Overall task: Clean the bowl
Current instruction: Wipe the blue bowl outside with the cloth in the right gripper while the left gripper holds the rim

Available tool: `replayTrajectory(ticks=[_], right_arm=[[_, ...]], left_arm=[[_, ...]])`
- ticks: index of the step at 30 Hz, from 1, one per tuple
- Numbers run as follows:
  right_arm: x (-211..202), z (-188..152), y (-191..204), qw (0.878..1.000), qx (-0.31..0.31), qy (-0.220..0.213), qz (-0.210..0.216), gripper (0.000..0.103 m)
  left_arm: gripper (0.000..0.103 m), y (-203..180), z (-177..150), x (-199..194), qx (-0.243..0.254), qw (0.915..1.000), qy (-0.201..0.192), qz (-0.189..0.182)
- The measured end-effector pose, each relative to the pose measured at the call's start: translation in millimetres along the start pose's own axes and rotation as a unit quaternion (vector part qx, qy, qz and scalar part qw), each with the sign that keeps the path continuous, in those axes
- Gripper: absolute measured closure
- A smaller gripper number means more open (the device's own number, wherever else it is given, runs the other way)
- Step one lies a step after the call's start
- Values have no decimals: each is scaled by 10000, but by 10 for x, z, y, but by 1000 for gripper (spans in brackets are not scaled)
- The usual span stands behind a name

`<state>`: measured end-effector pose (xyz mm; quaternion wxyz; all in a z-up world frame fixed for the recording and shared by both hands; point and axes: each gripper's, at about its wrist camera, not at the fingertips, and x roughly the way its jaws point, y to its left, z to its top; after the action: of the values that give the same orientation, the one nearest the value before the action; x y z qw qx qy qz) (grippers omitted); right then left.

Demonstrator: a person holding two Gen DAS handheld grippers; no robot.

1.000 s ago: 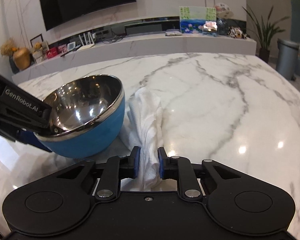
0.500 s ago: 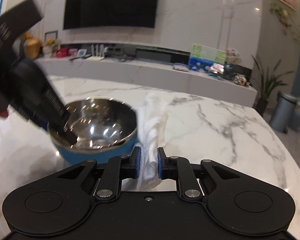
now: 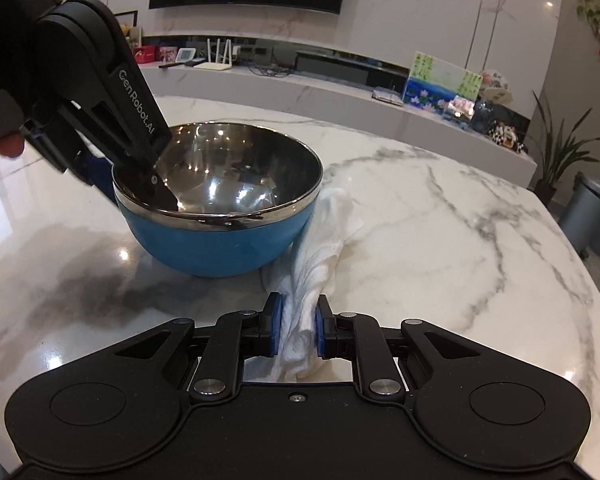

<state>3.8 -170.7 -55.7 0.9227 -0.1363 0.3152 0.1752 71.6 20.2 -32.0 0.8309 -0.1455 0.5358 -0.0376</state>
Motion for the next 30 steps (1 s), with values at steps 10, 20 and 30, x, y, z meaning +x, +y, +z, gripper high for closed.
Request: replayTrajectory(ticks=[10,20,30], right_arm=[[-94,32,3,9998,49,-197,-92,88],[-337,184,-133,9951,281,-924,-221,89],[-189,133,-37,9983,61,-577,-21,89]], left_arm=[[72,-49,-25,-5,154,9999,25,51],[87,-34,45,-15,684,9973,14,254],[85,-4,25,-15,569,9981,-11,228]])
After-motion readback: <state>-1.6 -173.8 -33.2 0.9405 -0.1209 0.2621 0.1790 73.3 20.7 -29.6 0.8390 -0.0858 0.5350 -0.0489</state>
